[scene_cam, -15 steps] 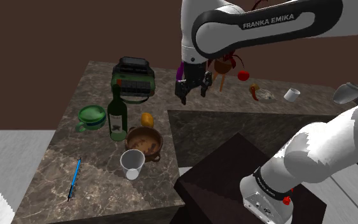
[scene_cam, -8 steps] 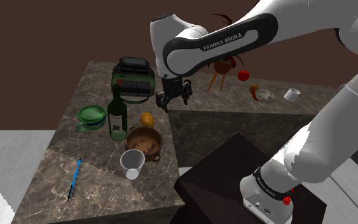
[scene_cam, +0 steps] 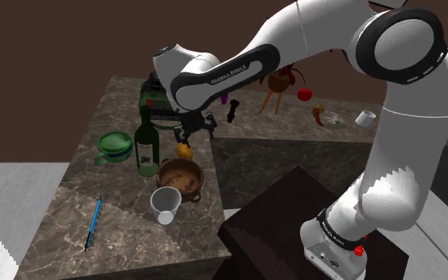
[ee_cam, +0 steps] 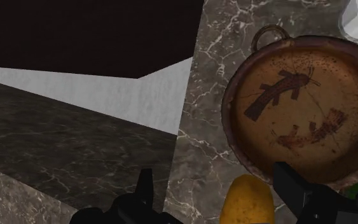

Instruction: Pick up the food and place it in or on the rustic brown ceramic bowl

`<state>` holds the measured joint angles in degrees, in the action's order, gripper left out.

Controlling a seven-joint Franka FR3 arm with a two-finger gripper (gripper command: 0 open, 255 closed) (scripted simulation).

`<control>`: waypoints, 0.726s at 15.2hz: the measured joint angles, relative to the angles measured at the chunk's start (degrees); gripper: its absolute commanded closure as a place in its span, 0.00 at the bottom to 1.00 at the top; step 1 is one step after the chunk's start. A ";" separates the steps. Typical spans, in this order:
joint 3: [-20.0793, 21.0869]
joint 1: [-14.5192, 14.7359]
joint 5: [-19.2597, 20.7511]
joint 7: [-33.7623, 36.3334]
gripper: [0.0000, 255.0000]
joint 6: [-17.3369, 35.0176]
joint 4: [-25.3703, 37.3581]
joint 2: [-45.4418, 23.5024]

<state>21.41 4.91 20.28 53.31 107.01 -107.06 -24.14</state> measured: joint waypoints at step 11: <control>-7.14 8.66 7.26 6.05 0.00 -8.97 32.69 -29.96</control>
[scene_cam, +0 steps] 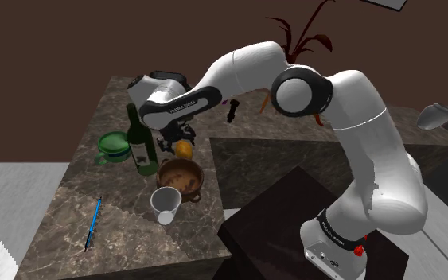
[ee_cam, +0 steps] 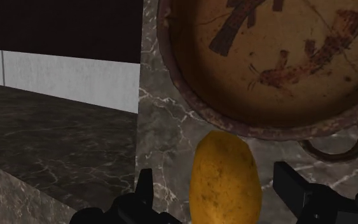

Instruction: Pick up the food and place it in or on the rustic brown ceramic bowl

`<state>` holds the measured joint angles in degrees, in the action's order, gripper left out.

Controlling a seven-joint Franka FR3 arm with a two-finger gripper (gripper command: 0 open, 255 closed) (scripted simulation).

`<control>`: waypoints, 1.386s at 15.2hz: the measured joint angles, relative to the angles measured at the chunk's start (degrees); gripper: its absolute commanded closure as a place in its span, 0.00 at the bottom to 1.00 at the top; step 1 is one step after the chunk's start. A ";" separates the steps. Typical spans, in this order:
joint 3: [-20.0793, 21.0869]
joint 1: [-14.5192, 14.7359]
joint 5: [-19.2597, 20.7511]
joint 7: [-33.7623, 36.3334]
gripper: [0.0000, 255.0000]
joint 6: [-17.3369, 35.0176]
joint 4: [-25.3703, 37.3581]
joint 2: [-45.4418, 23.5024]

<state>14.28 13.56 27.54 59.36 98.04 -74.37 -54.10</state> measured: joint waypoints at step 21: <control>-2.48 1.26 1.42 0.84 1.00 0.47 8.78 -10.38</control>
